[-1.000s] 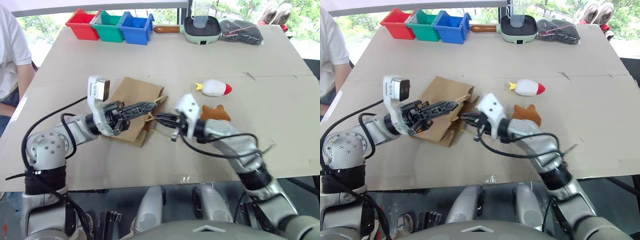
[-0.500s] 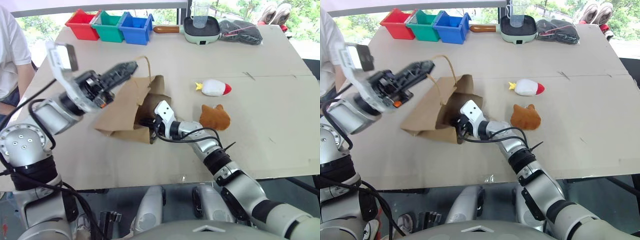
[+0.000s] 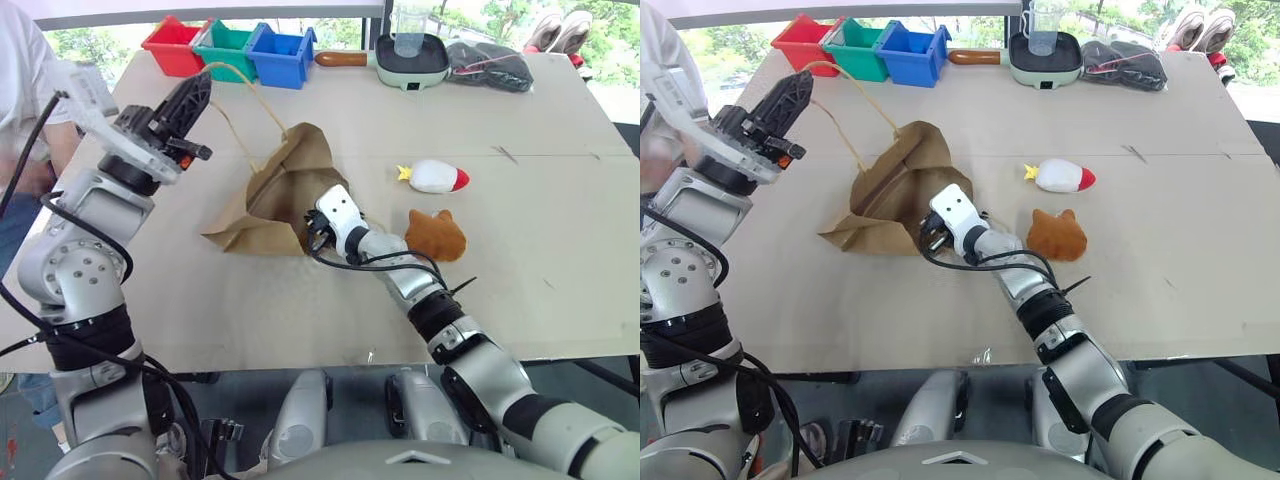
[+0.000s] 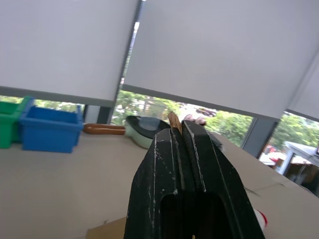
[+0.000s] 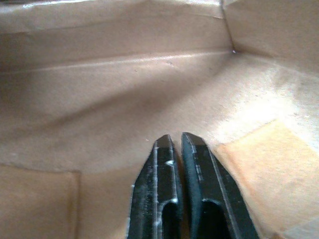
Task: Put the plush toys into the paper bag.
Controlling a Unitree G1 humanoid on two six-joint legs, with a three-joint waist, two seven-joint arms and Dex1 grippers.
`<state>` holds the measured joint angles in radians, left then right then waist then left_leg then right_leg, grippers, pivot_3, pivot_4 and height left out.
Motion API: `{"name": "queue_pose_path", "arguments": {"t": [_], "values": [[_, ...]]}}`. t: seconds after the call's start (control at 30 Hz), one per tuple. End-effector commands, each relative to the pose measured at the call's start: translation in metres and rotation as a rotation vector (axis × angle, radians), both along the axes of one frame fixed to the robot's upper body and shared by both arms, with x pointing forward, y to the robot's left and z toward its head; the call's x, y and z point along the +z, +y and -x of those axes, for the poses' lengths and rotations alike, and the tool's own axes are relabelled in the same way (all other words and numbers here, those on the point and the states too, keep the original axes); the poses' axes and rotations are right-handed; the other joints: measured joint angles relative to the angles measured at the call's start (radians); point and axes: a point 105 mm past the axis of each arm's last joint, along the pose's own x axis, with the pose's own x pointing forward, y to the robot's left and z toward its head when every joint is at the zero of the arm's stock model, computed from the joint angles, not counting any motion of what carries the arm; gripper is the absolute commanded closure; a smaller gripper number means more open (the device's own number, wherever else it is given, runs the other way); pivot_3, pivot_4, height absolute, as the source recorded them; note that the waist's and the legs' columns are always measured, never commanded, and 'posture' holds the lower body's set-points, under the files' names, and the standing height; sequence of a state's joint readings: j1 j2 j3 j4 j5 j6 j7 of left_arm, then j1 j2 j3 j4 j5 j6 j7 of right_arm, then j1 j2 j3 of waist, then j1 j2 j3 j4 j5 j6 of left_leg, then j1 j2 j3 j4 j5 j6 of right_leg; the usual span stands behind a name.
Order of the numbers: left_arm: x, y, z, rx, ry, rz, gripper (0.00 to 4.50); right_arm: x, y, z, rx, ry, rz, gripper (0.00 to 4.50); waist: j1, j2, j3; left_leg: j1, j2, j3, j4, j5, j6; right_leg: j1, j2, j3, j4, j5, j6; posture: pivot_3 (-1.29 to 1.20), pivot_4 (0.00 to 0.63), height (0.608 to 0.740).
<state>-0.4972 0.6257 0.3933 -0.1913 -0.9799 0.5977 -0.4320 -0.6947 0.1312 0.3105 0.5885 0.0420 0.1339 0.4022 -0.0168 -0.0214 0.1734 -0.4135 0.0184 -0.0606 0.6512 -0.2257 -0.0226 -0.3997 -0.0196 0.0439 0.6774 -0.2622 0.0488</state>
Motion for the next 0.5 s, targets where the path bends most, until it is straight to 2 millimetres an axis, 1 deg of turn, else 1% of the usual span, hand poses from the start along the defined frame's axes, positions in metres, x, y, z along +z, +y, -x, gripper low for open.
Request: {"name": "queue_pose_path", "arguments": {"t": [0.03,0.1,0.13,0.17,0.2,0.27,0.3,0.37,0.4,0.43,0.47,0.5], "values": [[0.008,-0.014,0.007,-0.089,-0.057,-0.043,4.5,0.03,-0.004,0.007,0.035,-0.046,-0.085,2.66,-0.002,0.0,0.0,0.0,0.0,0.0,0.0,0.0,0.0,0.0,0.0,0.0,0.0,0.0,0.0,0.0,0.15,0.74],[0.002,-0.024,0.01,-0.159,-0.047,-0.074,4.5,0.062,-0.023,0.014,0.018,-0.131,-0.118,1.67,0.0,0.001,0.001,-0.001,0.0,0.0,-0.001,0.0,0.0,-0.001,0.0,0.0,0.0,0.0,0.0,0.0,0.15,0.74],[-0.001,-0.028,0.011,-0.186,-0.043,-0.083,4.5,0.079,-0.03,0.021,0.037,-0.164,-0.138,1.22,0.001,0.001,0.001,-0.002,0.0,0.0,-0.001,0.0,0.0,-0.002,0.0,0.0,0.0,0.0,0.0,0.0,0.15,0.74],[-0.003,-0.03,0.011,-0.204,-0.039,-0.087,4.5,0.091,-0.036,0.03,0.065,-0.167,-0.158,0.7,0.0,0.001,0.001,-0.003,0.0,0.0,-0.001,0.0,0.0,-0.003,0.0,0.0,0.0,0.0,0.0,0.0,0.15,0.74],[-0.005,-0.032,0.011,-0.217,-0.036,-0.091,4.5,0.098,-0.041,0.037,0.085,-0.162,-0.162,0.26,0.0,0.001,0.001,-0.003,0.0,0.0,-0.001,0.0,0.0,-0.003,0.0,0.0,0.0,0.0,0.0,0.0,0.15,0.74],[-0.008,-0.035,0.011,-0.234,-0.034,-0.102,4.5,0.106,-0.056,0.045,0.082,-0.195,-0.105,0.26,-0.001,0.001,0.001,-0.002,0.001,0.0,-0.001,0.0,0.0,-0.003,0.0,0.0,0.0,0.0,0.0,0.0,0.15,0.74],[-0.009,-0.037,0.011,-0.243,-0.032,-0.102,4.5,0.109,-0.067,0.047,0.054,-0.211,-0.053,0.26,-0.001,0.001,0.001,-0.002,0.001,0.0,-0.002,0.0,0.0,-0.003,0.0,0.0,0.0,0.0,0.0,0.0,0.15,0.74],[-0.011,-0.04,0.011,-0.258,-0.028,-0.111,4.5,0.111,-0.093,0.045,-0.055,-0.241,0.06,0.26,-0.003,0.001,0.001,-0.001,0.001,0.0,-0.002,0.0,0.0,-0.003,0.001,0.0,0.0,-0.001,-0.001,0.0,0.15,0.74],[-0.012,-0.041,0.012,-0.264,-0.028,-0.118,4.5,0.111,-0.102,0.045,-0.097,-0.251,0.101,0.26,-0.003,0.001,0.001,-0.001,0.001,0.001,-0.002,0.0,0.0,-0.003,0.001,0.0,0.0,-0.001,-0.001,0.0,0.15,0.74],[-0.013,-0.042,0.012,-0.268,-0.029,-0.121,4.5,0.109,-0.108,0.046,-0.105,-0.234,0.128,0.26,-0.003,0.001,0.001,-0.001,0.001,0.001,-0.002,0.0,0.0,-0.003,0.001,0.0,0.0,-0.001,-0.001,0.0,0.15,0.74],[-0.013,-0.043,0.012,-0.271,-0.029,-0.12,4.5,0.098,-0.125,0.046,-0.144,-0.197,0.198,0.26,-0.002,0.001,0.001,-0.002,0.001,0.001,-0.002,0.0,0.0,-0.003,0.001,0.0,0.0,-0.001,-0.001,0.0,0.15,0.74],[-0.014,-0.043,0.011,-0.273,-0.029,-0.119,4.5,0.091,-0.137,0.047,-0.17,-0.167,0.246,0.26,0.0,0.001,0.001,-0.002,0.001,0.001,-0.002,0.0,0.0,-0.003,0.001,0.0,-0.001,-0.001,-0.001,0.0,0.15,0.74]]}}
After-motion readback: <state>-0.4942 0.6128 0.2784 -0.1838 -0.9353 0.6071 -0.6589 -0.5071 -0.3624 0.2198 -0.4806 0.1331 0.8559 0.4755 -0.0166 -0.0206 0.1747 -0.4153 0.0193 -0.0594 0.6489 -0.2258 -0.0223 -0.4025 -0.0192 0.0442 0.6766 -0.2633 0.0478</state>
